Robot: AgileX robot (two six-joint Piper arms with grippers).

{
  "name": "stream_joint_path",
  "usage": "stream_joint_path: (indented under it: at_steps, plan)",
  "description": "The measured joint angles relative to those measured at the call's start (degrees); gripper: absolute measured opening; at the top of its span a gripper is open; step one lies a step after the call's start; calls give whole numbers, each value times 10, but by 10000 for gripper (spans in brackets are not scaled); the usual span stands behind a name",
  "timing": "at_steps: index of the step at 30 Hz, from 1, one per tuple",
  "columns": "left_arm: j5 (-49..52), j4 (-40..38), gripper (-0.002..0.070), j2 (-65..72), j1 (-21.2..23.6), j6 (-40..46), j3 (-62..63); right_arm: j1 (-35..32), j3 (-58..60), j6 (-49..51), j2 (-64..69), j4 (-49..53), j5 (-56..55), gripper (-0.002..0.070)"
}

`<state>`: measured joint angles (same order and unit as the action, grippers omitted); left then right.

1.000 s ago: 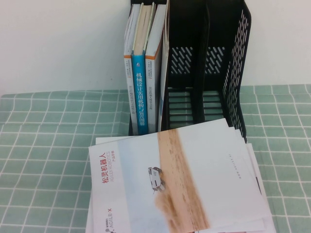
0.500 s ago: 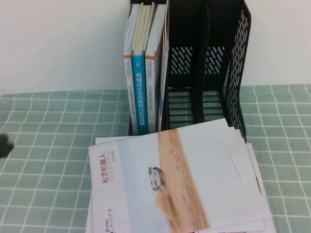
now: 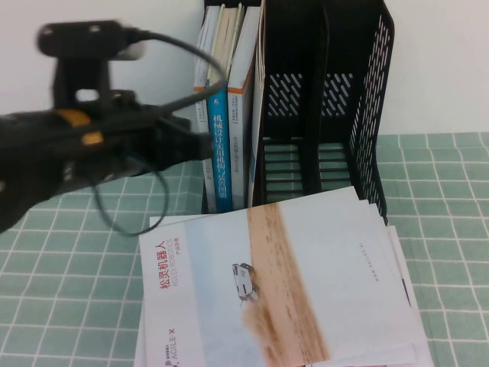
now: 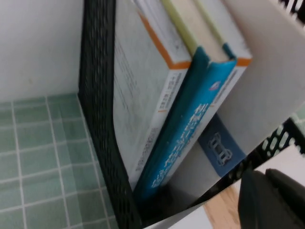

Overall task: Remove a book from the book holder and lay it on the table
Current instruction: Hold the bookshelf

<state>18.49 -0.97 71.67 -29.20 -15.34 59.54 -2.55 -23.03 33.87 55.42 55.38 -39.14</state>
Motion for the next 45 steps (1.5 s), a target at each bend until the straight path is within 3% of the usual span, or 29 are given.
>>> stream_joint_path:
  at_steps: [3, 9, 14, 21, 24, 26, 28, 30, 45]
  plan:
    - [32, -8, -3, 50, 0, 0, 40, 49, -26, 1, 40, 8, 3, -2]
    - [57, -54, -3, 120, -1, 2, 92, 212, -79, -27, 129, -32, 57, -2]
    - [61, -99, -3, 136, -1, 14, 100, 315, -127, -146, 212, -112, 71, -2]
    - [56, -169, -3, 138, -1, 65, 101, 330, -148, -199, 317, -151, -66, 25]
    - [56, -181, -2, 138, -1, 75, 101, 330, -148, -185, 357, -169, -103, 162]
    - [56, -197, -3, 138, -1, 80, 101, 330, -148, -180, 382, -191, -122, 330]
    - [55, -213, -3, 138, -1, 91, 101, 330, -148, -180, 400, -223, -138, 445]
    - [48, -231, -3, 138, -1, 100, 101, 330, -152, -183, 416, -260, -153, 501]
    - [-21, -311, -3, 138, -1, 148, 101, 331, -300, -179, 537, -357, -178, 530]
